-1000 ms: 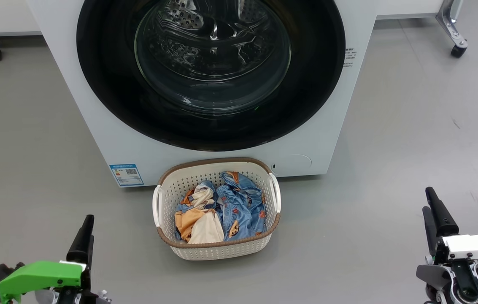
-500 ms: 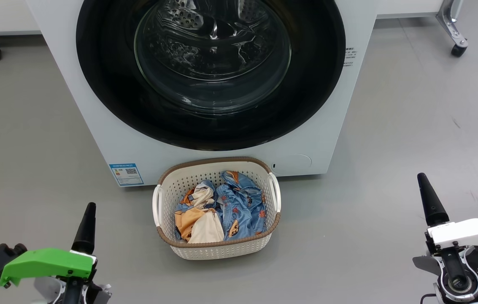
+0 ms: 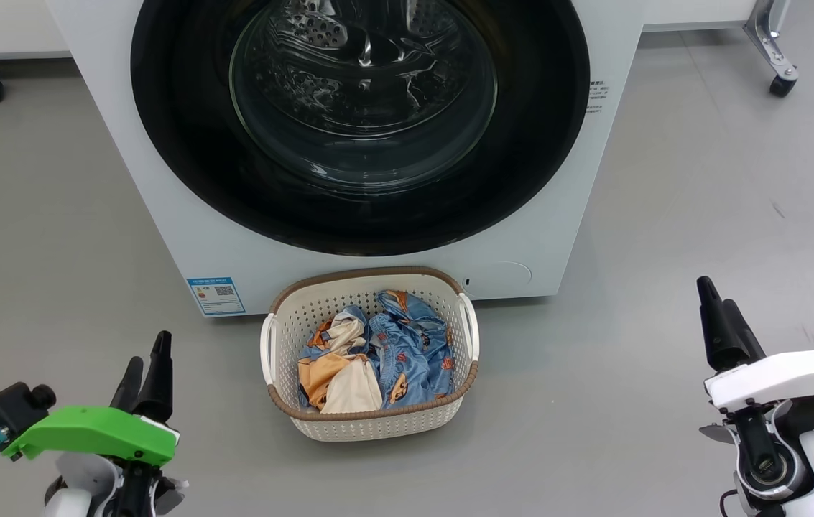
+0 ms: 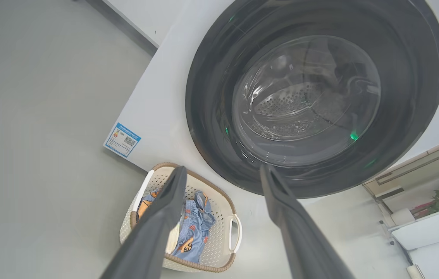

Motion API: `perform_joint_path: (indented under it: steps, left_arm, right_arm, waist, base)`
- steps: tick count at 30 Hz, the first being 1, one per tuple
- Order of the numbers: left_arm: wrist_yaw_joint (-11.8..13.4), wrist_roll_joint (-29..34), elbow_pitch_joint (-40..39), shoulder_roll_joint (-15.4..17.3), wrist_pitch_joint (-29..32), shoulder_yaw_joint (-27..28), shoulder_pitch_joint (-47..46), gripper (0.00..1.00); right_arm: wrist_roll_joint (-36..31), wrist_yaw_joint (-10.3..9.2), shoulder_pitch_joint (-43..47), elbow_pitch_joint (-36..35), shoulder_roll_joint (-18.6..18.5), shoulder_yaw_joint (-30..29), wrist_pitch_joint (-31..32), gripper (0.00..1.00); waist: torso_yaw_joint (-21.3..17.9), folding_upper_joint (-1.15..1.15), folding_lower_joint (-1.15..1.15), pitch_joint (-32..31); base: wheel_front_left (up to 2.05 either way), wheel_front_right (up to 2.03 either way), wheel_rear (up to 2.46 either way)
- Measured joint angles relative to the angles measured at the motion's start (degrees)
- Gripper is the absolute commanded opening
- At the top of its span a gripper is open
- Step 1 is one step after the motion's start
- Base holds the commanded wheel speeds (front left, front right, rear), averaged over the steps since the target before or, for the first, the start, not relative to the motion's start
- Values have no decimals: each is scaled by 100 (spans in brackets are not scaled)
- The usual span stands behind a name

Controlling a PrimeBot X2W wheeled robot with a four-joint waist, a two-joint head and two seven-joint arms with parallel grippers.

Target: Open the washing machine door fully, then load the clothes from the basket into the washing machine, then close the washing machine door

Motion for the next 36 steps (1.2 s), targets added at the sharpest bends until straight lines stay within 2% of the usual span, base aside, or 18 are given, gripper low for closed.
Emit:
perform_joint_path:
  steps: [21, 36]
  left_arm:
    - [53, 1965, 18, 334, -412, -447, -231, 100]
    - [264, 3319, 43, 497, -714, -688, -368, 100]
  right_arm:
    - [-1578, -220, -284, 152, -359, 614, -416, 100]
    - [-2807, -460, -561, 292, -586, 1079, -739, 100]
  waist:
    - [27, 0, 0, -10]
    - [4, 0, 0, -14]
  base:
    - [0, 0, 0]
    - [0, 0, 0]
